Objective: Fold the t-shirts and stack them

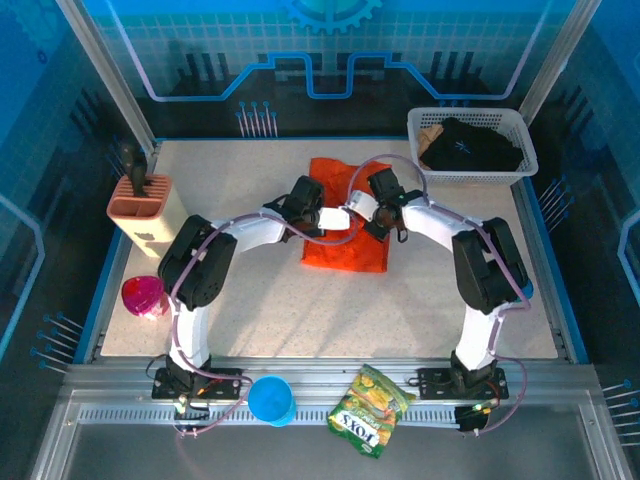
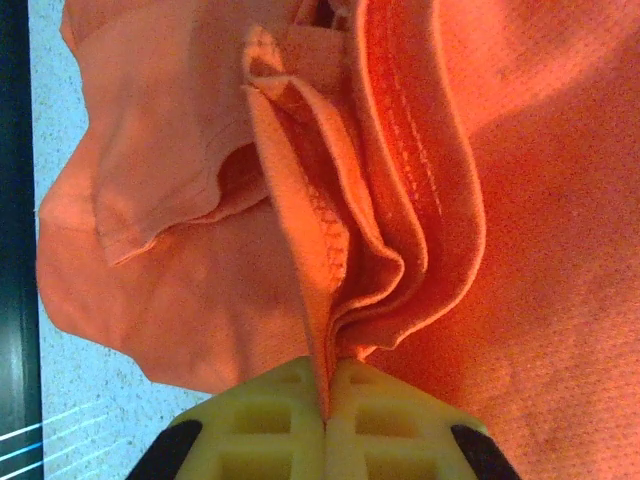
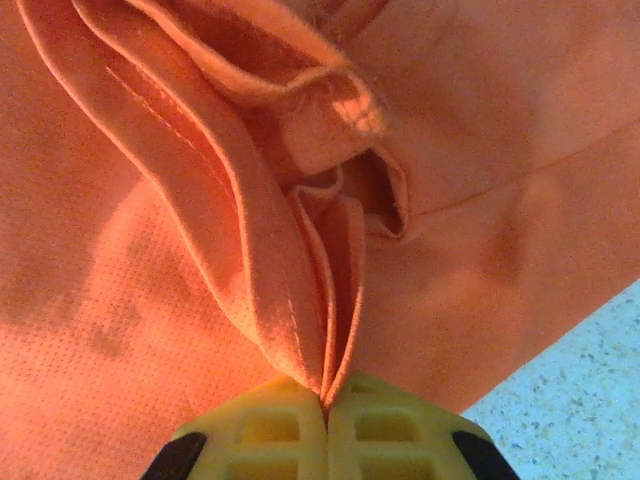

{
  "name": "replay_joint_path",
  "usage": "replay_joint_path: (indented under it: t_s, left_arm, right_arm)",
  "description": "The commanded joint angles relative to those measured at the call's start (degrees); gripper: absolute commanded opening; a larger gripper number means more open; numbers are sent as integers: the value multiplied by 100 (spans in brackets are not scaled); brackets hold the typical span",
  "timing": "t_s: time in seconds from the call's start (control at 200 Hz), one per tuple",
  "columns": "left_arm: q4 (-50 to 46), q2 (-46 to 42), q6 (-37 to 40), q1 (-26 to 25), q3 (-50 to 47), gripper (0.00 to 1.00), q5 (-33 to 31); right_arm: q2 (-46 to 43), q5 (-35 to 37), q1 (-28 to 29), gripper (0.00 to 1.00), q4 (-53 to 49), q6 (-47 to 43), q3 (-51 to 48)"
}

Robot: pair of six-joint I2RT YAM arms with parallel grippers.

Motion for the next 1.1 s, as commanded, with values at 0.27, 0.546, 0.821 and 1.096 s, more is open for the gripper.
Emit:
replay_joint_path:
  t_s: [0.27, 0.546, 0.821, 1.096]
  left_arm:
    - [1741, -193, -412, -48, -204, 64, -590]
    - [2757, -1206, -651, -24, -779, 76, -963]
    - [2129, -3032, -320, 20, -2527, 71, 498]
    - [-440, -3266, 1381, -377, -2983, 67, 814]
  right_arm:
    - [-221, -137, -180, 46, 561, 508, 253]
    - [-1798, -532, -181, 65, 428, 130, -526]
    - [-3526, -635, 19, 66, -223, -871, -1810]
    - [-3116, -667, 290, 67, -1812, -2201, -1811]
